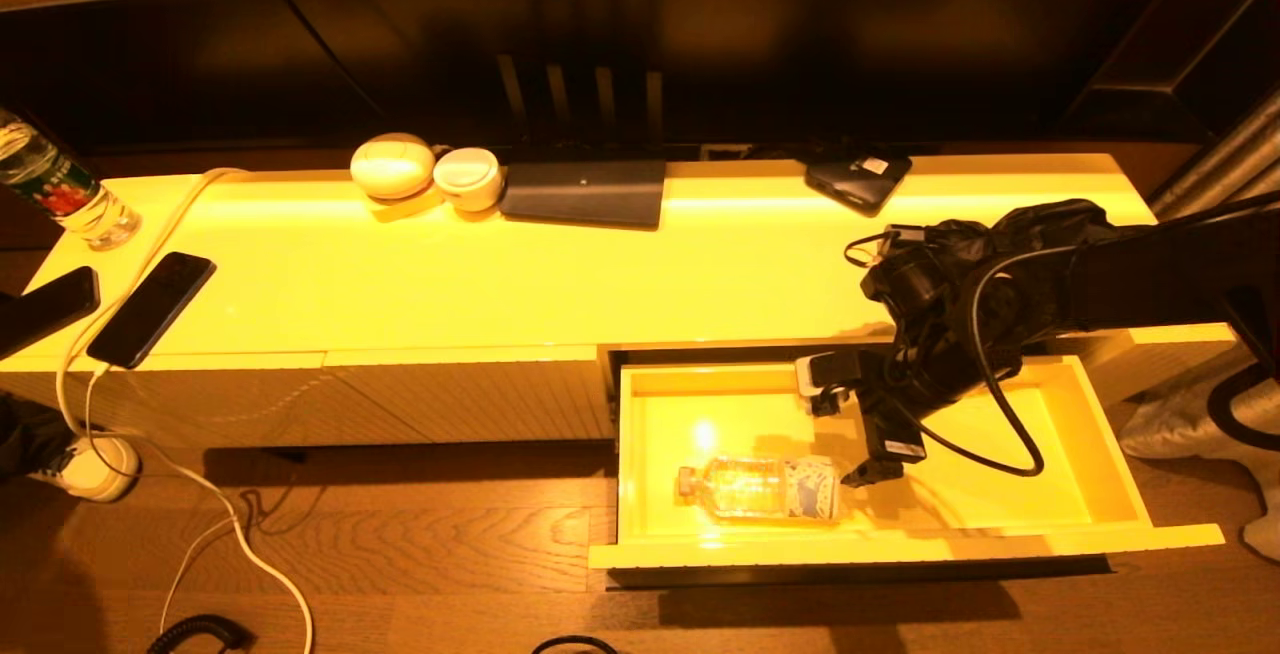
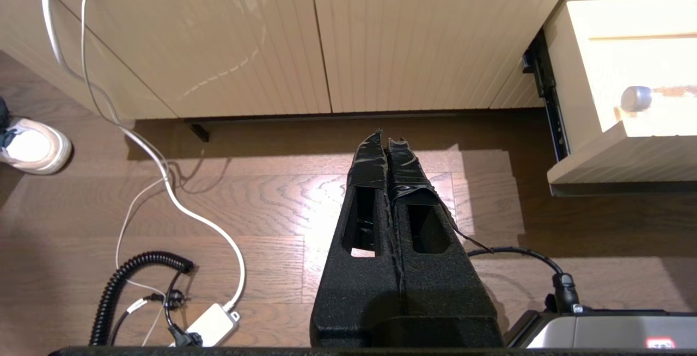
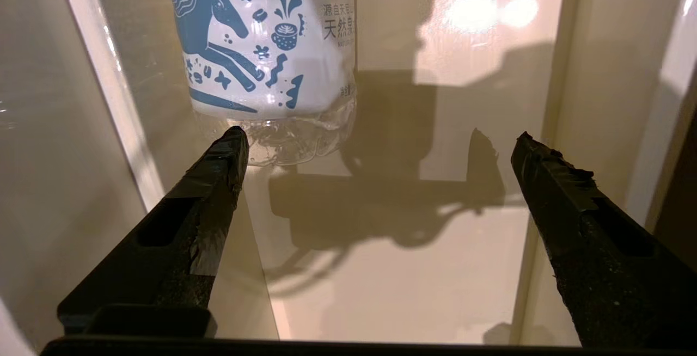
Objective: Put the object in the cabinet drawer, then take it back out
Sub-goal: Take the mineral water out of the drawer and put it on the table
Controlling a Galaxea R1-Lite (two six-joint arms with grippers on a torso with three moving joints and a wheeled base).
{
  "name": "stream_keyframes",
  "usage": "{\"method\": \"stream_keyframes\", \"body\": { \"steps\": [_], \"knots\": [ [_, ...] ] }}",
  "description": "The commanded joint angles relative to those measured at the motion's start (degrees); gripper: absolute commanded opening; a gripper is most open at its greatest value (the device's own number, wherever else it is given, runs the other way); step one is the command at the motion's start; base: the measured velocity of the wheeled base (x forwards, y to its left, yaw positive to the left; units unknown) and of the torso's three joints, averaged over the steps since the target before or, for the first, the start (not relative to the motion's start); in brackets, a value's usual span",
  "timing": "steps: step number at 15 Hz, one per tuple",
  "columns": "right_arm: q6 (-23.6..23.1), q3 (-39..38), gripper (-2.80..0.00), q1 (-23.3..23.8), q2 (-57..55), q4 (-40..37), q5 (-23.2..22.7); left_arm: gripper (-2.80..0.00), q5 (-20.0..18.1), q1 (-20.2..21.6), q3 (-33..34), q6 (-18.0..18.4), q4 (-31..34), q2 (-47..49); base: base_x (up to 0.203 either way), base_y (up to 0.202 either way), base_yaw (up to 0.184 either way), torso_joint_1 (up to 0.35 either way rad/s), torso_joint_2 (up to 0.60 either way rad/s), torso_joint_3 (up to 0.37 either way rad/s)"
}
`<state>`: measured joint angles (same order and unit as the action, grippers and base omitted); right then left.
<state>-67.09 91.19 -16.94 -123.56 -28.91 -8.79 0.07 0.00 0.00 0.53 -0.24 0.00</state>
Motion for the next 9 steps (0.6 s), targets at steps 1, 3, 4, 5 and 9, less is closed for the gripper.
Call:
{"method": "stream_keyframes", "body": {
  "steps": [1,3,4,5,9],
  "knots": [
    [0.0,1.06,0.0,-0.66,-0.55,-0.73,-0.09,-2.8,0.01,0.0,0.09,0.0,-0.02,0.0,0.0,0.0,0.0,0.0,0.0,0.0],
    [0.61,4.13,0.0,-1.66,-1.26,-3.81,-0.12,-2.8,0.01,0.0,0.09,0.0,-0.02,0.0,0.0,0.0,0.0,0.0,0.0,0.0],
    [0.64,5.17,0.0,-2.0,-1.55,-4.82,-0.1,-2.8,0.01,0.0,0.09,0.0,-0.02,0.0,0.0,0.0,0.0,0.0,0.0,0.0],
    [0.65,5.67,0.0,-2.22,-1.77,-5.1,-0.09,-2.8,0.01,0.0,0.09,0.0,-0.02,0.0,0.0,0.0,0.0,0.0,0.0,0.0],
    [0.73,7.16,0.0,-3.39,-2.98,-5.69,-0.09,-2.8,0.01,0.0,0.09,0.0,-0.02,0.0,0.0,0.0,0.0,0.0,0.0,0.0]
  ]
}}
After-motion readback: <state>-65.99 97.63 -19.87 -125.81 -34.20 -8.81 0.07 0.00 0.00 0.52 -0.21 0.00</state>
